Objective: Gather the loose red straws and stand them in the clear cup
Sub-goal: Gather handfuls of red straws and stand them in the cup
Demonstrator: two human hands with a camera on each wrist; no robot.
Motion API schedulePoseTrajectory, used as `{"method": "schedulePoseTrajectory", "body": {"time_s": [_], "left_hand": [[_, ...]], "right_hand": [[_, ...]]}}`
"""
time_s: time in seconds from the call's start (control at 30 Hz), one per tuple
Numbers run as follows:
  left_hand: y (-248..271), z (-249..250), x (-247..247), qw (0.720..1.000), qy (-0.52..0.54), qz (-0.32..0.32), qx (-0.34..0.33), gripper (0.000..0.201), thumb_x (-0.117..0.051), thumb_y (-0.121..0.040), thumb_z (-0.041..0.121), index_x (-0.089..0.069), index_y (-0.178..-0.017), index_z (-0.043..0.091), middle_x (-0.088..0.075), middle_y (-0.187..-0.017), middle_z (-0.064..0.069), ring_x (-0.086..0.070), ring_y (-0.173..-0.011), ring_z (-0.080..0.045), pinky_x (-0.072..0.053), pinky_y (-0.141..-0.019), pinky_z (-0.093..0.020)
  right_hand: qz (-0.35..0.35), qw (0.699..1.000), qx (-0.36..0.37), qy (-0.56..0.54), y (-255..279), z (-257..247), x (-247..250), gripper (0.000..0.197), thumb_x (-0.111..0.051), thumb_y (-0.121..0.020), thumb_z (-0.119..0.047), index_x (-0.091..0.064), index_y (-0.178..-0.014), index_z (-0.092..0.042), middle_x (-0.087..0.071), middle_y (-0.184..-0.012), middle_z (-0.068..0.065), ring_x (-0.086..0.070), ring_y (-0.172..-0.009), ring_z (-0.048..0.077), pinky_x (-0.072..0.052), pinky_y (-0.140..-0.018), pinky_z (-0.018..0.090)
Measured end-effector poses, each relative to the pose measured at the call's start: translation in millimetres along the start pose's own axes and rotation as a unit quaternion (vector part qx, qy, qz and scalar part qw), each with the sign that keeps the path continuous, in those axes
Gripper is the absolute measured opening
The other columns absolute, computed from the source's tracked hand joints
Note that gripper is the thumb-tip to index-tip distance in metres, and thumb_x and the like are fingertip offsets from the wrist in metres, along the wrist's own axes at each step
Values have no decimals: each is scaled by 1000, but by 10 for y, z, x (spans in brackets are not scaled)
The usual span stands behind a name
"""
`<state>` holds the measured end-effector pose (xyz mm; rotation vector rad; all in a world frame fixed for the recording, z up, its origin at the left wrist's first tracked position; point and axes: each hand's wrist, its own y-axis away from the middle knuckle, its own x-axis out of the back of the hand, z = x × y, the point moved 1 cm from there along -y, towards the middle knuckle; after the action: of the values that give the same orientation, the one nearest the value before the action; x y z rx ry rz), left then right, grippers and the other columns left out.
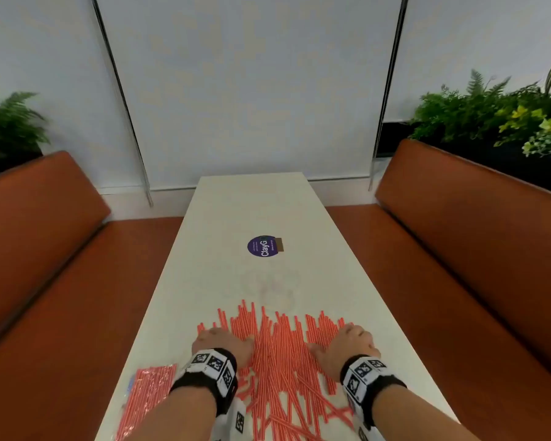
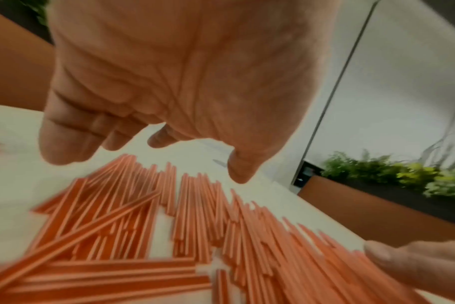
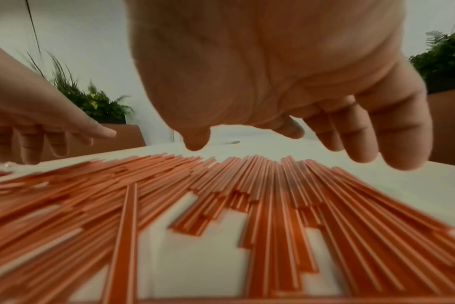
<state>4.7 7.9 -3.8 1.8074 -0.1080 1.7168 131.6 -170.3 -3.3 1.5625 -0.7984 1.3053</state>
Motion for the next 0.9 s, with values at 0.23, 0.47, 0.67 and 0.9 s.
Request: {"method": "schedulePoseTrajectory", "body": {"time_s": [0.23,0.47,0.67,0.9], "left_hand": [[-33,242,-115,999,24,14,44,108,-34,-83,74,-5,-151,-4,-21,-154,-22,-33,-137,-34,-35,-111,-38],[-93,388,-245,998,26,45,29,74,-50,-94,24,-9,-149,-4,-28,-147,-17,-39,-134,-26,-35,-110,-29],[-85,437,-229,995,84,7,50,55,-50,-94,22,-27,-141,2,-37,-142,-13,-45,-130,-22,-37,-107,-29],[-96,371,-153,981,178,-25,66,44,-44,-96,14,-34,-137,2,-42,-141,-13,-46,-128,-24,-42,-103,-28]], "right_hand": [[17,999,34,12,-85,-229,-203,74,-36,-93,-52,-23,-142,0,-40,-134,15,-46,-119,25,-50,-93,36],[20,999,41,-12,-218,-334,-345,47,-38,-95,-13,-28,-138,3,-44,-126,12,-52,-107,19,-52,-83,25],[-14,997,32,-69,-220,-408,-352,40,-44,-93,-10,-36,-131,-1,-46,-127,12,-54,-111,21,-50,-90,27],[-21,986,-2,-168,-252,-428,-239,31,-43,-94,-8,-40,-125,-5,-48,-127,10,-54,-113,20,-47,-97,26]]}}
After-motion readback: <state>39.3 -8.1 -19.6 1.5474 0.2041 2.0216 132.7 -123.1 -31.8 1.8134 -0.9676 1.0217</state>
